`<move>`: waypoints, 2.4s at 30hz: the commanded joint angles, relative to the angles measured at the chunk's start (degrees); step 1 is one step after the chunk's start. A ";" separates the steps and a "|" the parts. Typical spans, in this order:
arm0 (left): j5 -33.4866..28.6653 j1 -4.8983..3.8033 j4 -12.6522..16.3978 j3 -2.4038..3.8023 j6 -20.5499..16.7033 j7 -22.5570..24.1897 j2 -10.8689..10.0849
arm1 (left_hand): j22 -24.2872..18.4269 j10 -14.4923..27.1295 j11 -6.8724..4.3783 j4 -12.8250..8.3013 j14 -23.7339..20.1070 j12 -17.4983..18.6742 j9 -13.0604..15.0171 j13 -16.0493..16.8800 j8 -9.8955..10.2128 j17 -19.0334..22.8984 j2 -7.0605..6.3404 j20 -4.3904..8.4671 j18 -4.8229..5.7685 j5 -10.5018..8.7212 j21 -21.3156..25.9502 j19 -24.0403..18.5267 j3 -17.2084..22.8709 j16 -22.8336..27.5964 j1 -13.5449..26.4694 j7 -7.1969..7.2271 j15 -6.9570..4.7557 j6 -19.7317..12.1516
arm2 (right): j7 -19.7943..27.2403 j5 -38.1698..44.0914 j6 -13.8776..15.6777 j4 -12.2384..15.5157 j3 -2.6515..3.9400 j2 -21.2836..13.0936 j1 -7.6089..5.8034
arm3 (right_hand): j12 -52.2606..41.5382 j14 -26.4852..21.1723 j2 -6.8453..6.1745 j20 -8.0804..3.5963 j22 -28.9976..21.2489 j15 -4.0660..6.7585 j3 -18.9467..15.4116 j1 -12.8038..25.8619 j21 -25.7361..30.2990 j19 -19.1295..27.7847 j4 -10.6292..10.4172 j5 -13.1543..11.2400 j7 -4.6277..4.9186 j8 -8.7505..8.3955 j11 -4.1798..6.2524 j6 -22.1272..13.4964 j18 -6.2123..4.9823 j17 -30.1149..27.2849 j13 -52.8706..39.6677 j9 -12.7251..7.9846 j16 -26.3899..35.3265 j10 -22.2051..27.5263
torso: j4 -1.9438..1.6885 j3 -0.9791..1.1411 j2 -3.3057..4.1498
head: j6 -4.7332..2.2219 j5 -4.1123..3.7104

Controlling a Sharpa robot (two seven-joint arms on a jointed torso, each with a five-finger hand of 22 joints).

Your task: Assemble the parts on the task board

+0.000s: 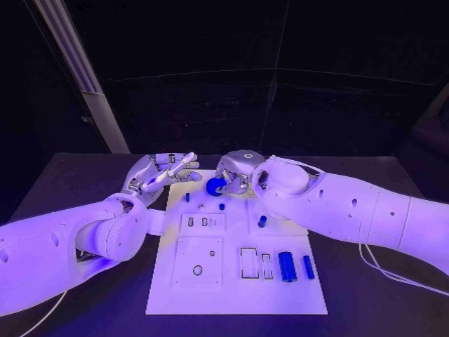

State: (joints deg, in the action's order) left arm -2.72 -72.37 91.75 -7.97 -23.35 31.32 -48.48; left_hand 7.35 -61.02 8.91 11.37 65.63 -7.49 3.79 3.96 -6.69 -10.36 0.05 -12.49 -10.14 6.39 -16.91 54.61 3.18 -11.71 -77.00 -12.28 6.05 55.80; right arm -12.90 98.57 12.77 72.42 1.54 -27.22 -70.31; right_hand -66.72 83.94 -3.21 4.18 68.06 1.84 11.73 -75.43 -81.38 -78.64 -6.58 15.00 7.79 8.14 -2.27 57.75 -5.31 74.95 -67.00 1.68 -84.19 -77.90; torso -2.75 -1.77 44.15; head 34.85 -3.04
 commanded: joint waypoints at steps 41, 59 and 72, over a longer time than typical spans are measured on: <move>0.32 -0.10 -0.21 0.04 0.80 -0.02 -0.66 | -0.19 0.01 0.39 -0.60 -0.11 0.45 -0.06 -0.08 0.53 -0.20 0.21 -0.30 -0.35 -0.17 0.39 0.03 0.12 0.63 -0.73 -0.33 0.35 0.12 | 19.68 -21.29 7.98 5.60 -0.11 -16.34 0.05 | 2.65 3.27 -0.93 1.72 -1.10 -1.38 -8.21 -2.81 0.38 0.39 -3.34 1.48 1.26 -3.54 -1.60 -5.03 0.71 1.34 1.82 2.44 0.30 2.90 | 0.95 0.28 -0.40 | -0.68 0.11; 0.32 -0.07 -1.05 0.02 1.18 -0.13 -0.05 | -0.22 -0.07 0.36 -0.72 -0.09 0.48 -0.05 -0.07 0.55 -0.23 0.27 -0.30 -0.36 -0.16 0.42 0.05 0.17 0.69 -0.84 -0.29 0.34 0.18 | 25.80 -27.42 3.47 -2.18 -0.15 -21.20 1.65 | 3.81 3.27 -1.52 1.61 -1.57 -1.28 -8.60 -4.87 0.67 0.66 -1.69 1.34 1.20 -3.61 -1.51 -4.84 0.64 1.46 2.77 2.34 0.38 3.55 | 2.24 1.67 -0.09 | -0.86 -0.65; 0.32 0.00 -1.44 0.01 1.22 -0.18 0.54 | -0.24 -0.09 0.35 -0.78 -0.08 0.51 -0.05 -0.07 0.58 -0.25 0.30 -0.31 -0.36 -0.16 0.44 0.05 0.20 0.73 -0.91 -0.28 0.34 0.19 | 26.25 -27.03 2.65 -3.06 -0.16 -21.15 2.77 | 4.77 3.21 -1.41 1.65 -2.08 -1.36 -9.26 -4.22 0.93 0.93 -2.01 2.04 1.32 -3.85 -1.62 -5.19 0.55 1.27 3.58 2.26 0.56 4.08 | 2.34 2.16 0.09 | 0.05 -0.23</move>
State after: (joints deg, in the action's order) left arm -2.71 -72.32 90.31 -8.00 -22.91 31.07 -48.03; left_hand 7.16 -61.02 8.91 10.90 65.63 -7.26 3.79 3.96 -6.31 -10.55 0.35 -12.49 -10.14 6.39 -16.69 54.61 3.34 -11.30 -77.30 -12.28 6.05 55.80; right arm 12.28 71.81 16.16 69.37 1.35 -48.39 -67.44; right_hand -62.26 84.03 -4.88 5.72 66.05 0.09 2.80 -79.71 -80.74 -78.12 -8.51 16.80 8.96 4.46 -3.78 52.69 -5.32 74.93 -63.50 4.00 -83.98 -74.29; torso -0.46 0.31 44.22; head 34.75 -3.38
